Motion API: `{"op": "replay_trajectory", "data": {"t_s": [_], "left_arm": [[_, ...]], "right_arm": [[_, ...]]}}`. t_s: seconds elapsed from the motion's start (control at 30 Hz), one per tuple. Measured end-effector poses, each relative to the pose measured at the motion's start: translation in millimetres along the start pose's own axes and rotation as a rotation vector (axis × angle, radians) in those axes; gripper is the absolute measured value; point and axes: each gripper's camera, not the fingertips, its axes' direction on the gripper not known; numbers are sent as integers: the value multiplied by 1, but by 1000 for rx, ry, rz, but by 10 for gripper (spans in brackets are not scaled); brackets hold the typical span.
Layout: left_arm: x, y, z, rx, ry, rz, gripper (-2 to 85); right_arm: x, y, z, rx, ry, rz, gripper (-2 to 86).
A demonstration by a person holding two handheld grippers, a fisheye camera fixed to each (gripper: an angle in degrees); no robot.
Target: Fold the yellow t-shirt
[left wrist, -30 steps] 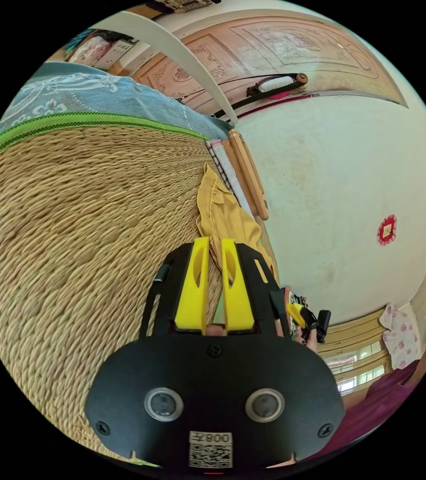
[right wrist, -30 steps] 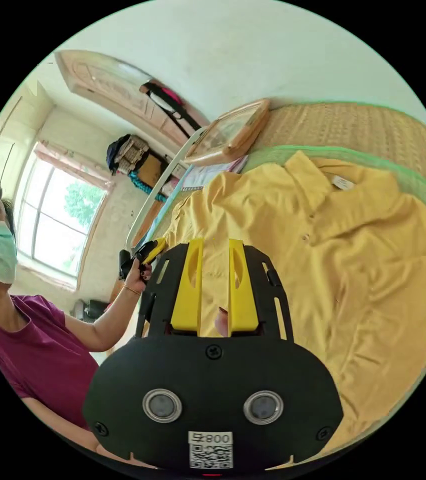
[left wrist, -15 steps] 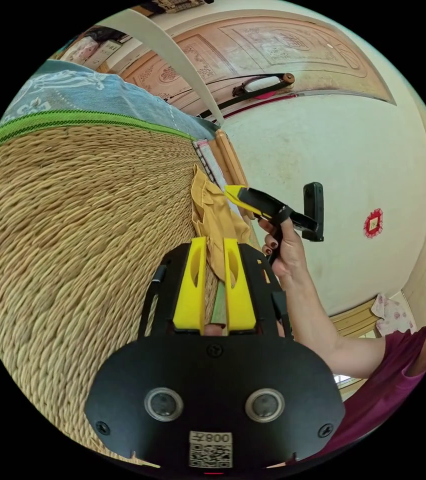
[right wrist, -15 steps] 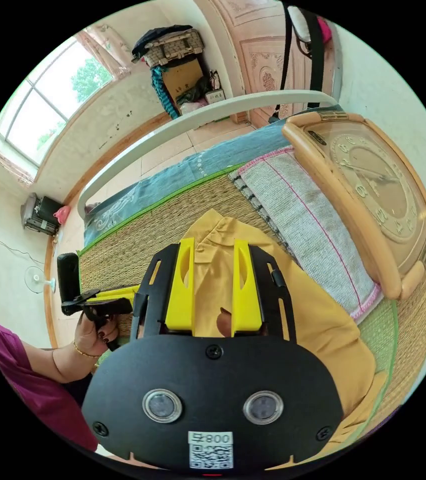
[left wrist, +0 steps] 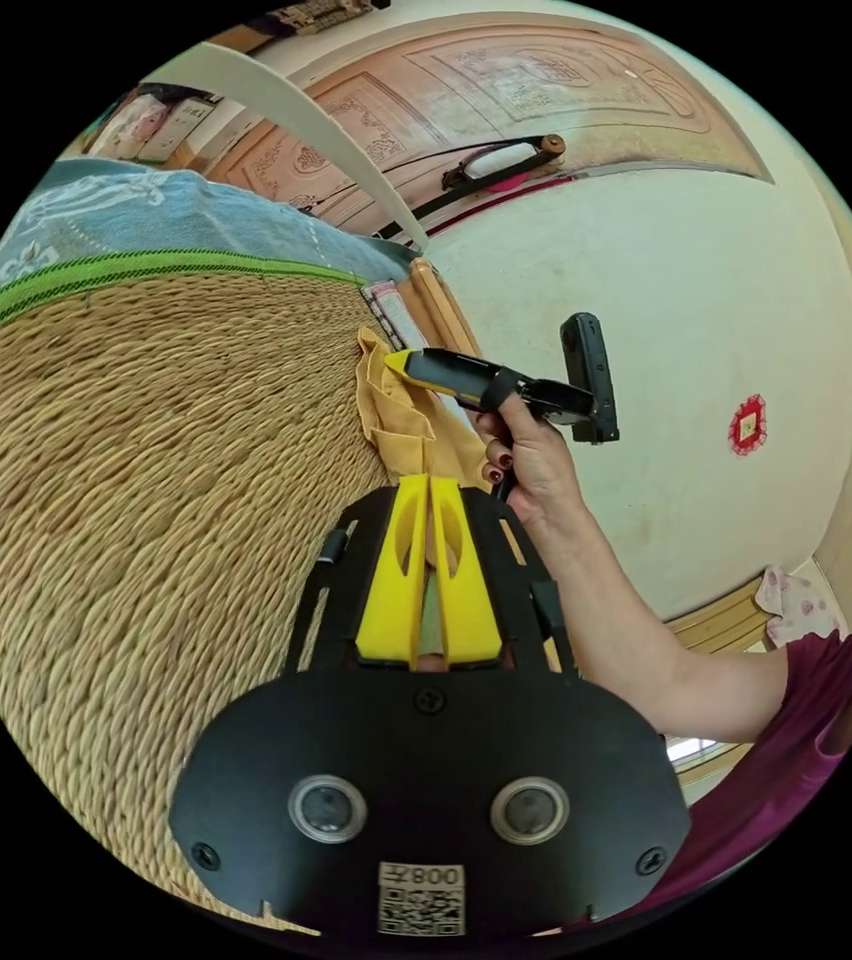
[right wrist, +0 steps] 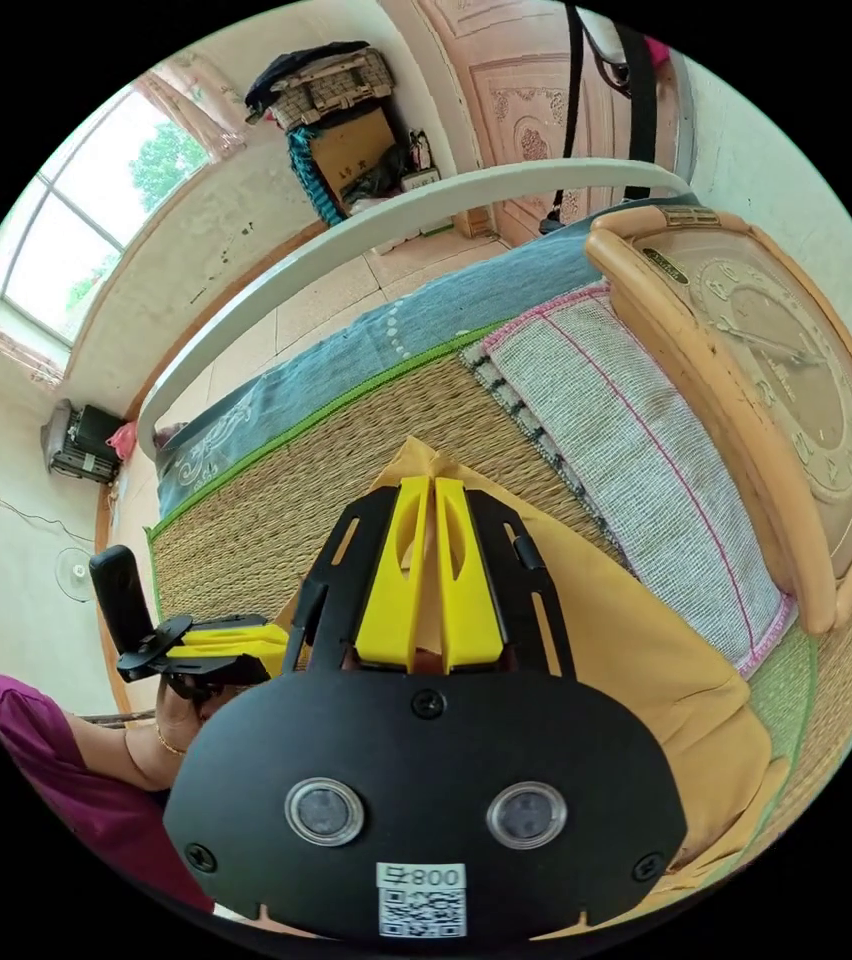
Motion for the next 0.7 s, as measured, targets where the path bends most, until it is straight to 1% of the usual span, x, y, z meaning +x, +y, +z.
{"op": "replay_trajectory", "data": {"t_s": [0.1, 0.17, 0.3, 0.47, 0.57, 0.7], "left_arm": [[8, 4, 3, 37, 77, 39, 1], [14, 5, 7, 48, 133, 61, 1], [45, 7, 24, 22, 263, 182, 0], [95, 16, 62, -97, 355, 343, 0], [122, 25, 92, -195, 388, 415, 0], [154, 40, 140, -361, 429, 475, 0]], "right_arm": [[23, 12, -31, 64, -118, 18, 10], [51, 33, -67, 154, -221, 44, 9], [95, 79, -122, 288, -333, 69, 9], [166, 168, -172, 405, -426, 159, 9], [205, 224, -180, 456, -473, 237, 8], [246, 284, -172, 456, -508, 337, 8]]}}
